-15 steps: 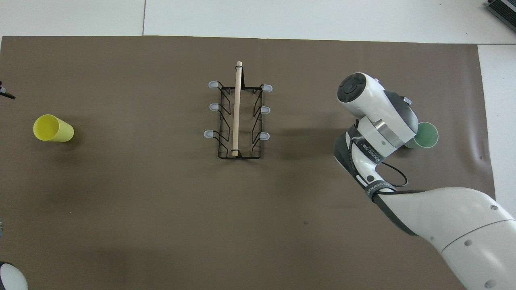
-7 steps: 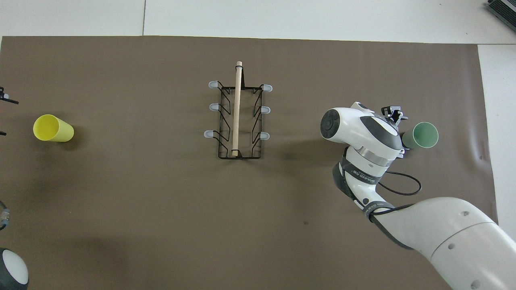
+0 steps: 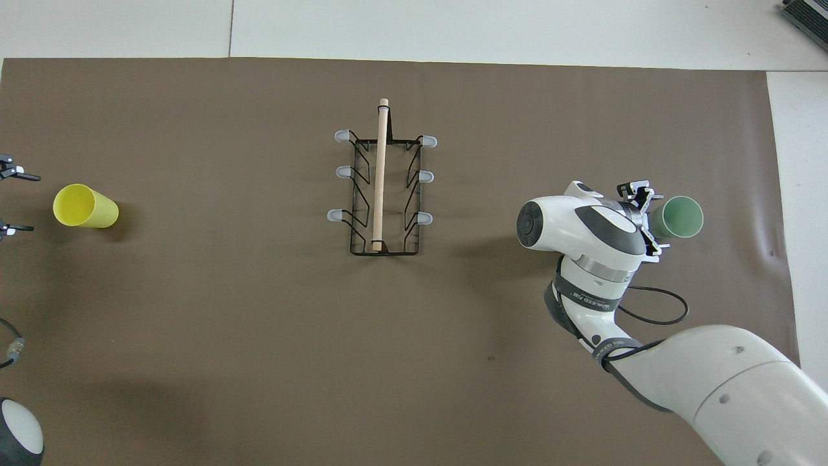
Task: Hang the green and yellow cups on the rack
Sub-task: 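Reach the right gripper down to the pale green cup and grasp it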
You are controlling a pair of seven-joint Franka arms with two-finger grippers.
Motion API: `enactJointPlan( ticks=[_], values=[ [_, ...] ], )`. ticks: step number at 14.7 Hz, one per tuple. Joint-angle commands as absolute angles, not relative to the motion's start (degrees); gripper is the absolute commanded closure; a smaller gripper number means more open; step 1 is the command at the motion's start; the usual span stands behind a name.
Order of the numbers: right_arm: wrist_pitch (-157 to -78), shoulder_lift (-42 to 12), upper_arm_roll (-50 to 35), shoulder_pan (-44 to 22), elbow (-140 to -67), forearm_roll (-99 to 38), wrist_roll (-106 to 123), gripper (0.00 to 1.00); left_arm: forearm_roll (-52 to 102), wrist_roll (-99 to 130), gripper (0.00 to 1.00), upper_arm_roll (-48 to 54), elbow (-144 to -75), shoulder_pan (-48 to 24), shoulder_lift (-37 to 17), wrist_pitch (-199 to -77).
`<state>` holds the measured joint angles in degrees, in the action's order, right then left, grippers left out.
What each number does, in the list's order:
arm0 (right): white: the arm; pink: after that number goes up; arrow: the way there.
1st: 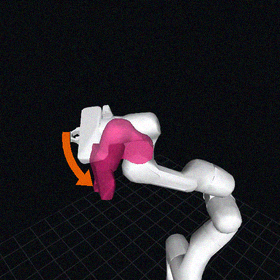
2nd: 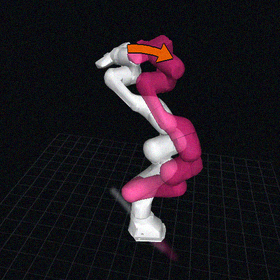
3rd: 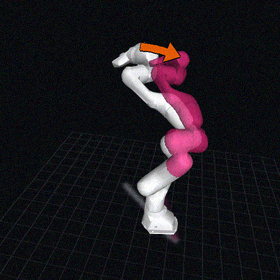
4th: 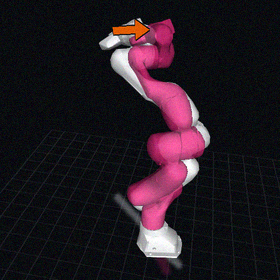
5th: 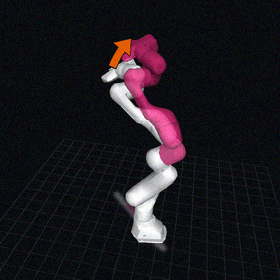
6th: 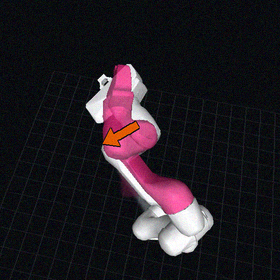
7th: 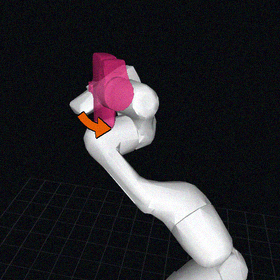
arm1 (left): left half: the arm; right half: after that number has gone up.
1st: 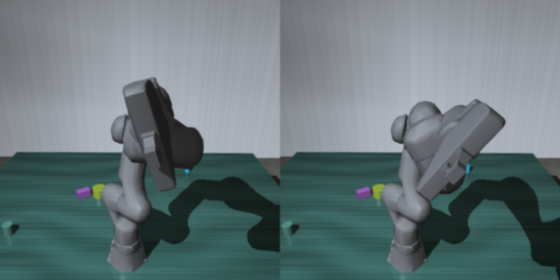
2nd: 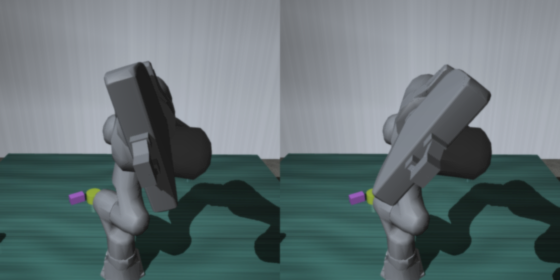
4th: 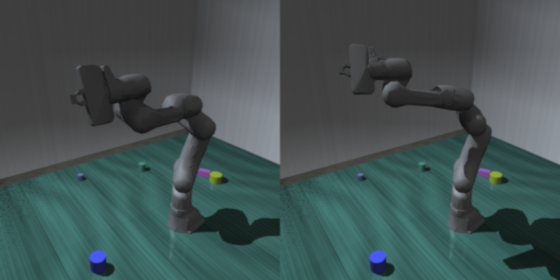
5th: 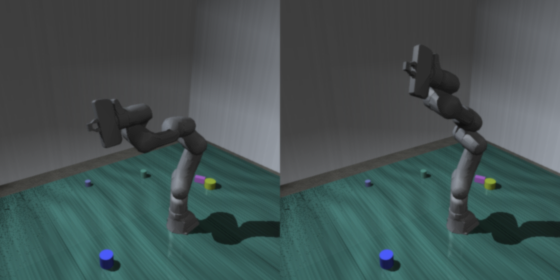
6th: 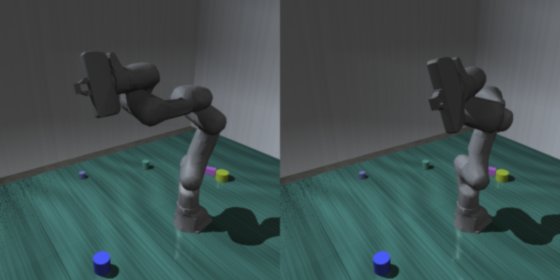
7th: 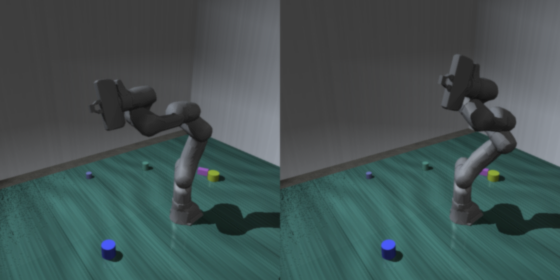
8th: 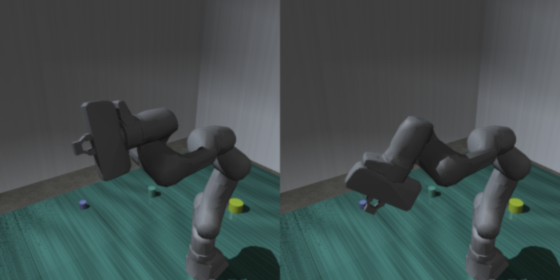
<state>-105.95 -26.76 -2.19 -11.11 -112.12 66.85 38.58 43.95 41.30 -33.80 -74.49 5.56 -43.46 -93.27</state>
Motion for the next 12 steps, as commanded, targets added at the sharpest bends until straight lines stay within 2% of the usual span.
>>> enactJointPlan(
  ticks=[1, 6, 7, 8, 9, 11, 12],
  values=[
    [-109.2, -24.7, -2.5, -8.9, -115.8, 71.0, 36.7, 0.0, 48.8, 43.9, 0.0, -35.7, -81.5, 4.6, -39.9, -94.7],
    [-111.9, -24.7, -2.5, -7.0, -117.2, 73.8, 34.6, 0.02, 59.6, 43.4, 0.0, -37.4, -92.6, 4.6, -36.6, -95.9],
    [-112.0, -24.7, -2.5, -7.0, -117.2, 73.9, 34.5, 0.15, 60.0, 43.2, 0.0, -37.4, -94.1, 4.7, -35.8, -96.1],
    [-112.0, -24.7, -2.5, -7.0, -117.2, 73.9, 34.5, 0.4, 60.9, 43.5, 0.0, -37.4, -94.5, 4.7, -35.7, -96.0],
    [-112.0, -24.6, -2.5, -7.1, -117.2, 73.9, 34.4, 0.99, 62.3, 43.5, 0.0, -37.4, -95.7, 4.6, -35.3, -96.0],
    [-111.4, -24.7, -2.5, -7.1, -116.6, 73.7, 32.4, 1.0, 66.9, 41.0, 0.0, -37.4, -101.1, 5.1, -33.0, -97.7],
    [-111.0, -24.7, -2.6, -7.6, -116.2, 72.8, 32.0, 1.0, 67.1, 40.3, 0.0, -37.4, -101.6, 4.5, -33.0, -98.3]
  ],
)
